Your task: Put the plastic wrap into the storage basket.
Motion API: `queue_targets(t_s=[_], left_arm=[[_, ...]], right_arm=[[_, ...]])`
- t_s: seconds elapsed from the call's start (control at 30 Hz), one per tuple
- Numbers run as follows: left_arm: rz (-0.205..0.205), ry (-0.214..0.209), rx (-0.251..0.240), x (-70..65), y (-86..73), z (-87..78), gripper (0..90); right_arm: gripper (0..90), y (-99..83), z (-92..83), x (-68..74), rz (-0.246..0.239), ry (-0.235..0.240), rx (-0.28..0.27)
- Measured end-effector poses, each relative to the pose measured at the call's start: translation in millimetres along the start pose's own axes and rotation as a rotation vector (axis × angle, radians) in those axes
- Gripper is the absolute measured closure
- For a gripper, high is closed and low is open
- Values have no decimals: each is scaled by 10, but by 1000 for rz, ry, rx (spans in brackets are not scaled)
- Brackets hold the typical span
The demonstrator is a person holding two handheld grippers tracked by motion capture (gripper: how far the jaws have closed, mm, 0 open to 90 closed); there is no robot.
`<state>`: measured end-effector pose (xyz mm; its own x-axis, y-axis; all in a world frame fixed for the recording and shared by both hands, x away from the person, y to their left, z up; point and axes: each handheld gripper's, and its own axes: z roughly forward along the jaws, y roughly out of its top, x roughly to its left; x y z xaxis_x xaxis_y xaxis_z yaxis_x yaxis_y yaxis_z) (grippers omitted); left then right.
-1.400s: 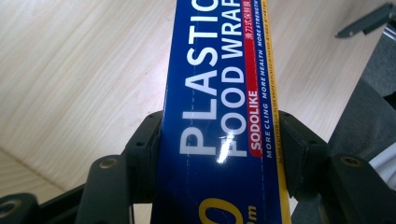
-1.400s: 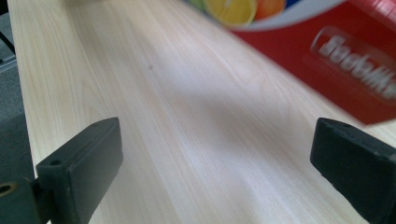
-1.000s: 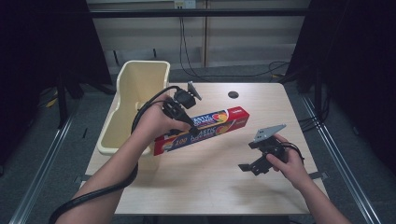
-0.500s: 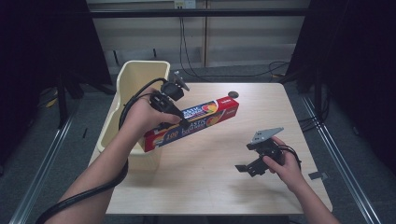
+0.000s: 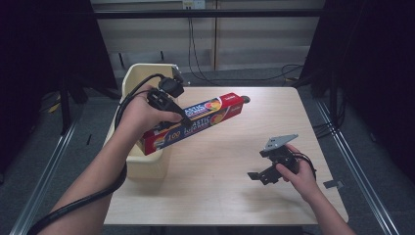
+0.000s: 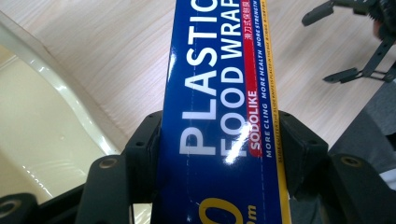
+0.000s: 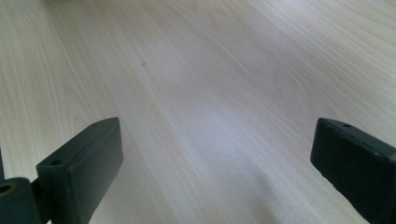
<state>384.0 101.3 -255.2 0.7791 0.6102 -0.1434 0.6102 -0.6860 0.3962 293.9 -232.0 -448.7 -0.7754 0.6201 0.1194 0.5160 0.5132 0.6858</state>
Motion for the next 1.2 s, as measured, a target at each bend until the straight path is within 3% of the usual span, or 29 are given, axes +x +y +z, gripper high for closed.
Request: queue_targets(t_s=[0.6, 1.2], left_arm=[[-58, 51, 1, 103, -48, -268, 413], [-127, 63, 0, 246, -179, -529, 413]], right_arm=[[23, -6, -27, -7, 0, -12, -13], [23, -6, -19, -12, -1, -10, -18]])
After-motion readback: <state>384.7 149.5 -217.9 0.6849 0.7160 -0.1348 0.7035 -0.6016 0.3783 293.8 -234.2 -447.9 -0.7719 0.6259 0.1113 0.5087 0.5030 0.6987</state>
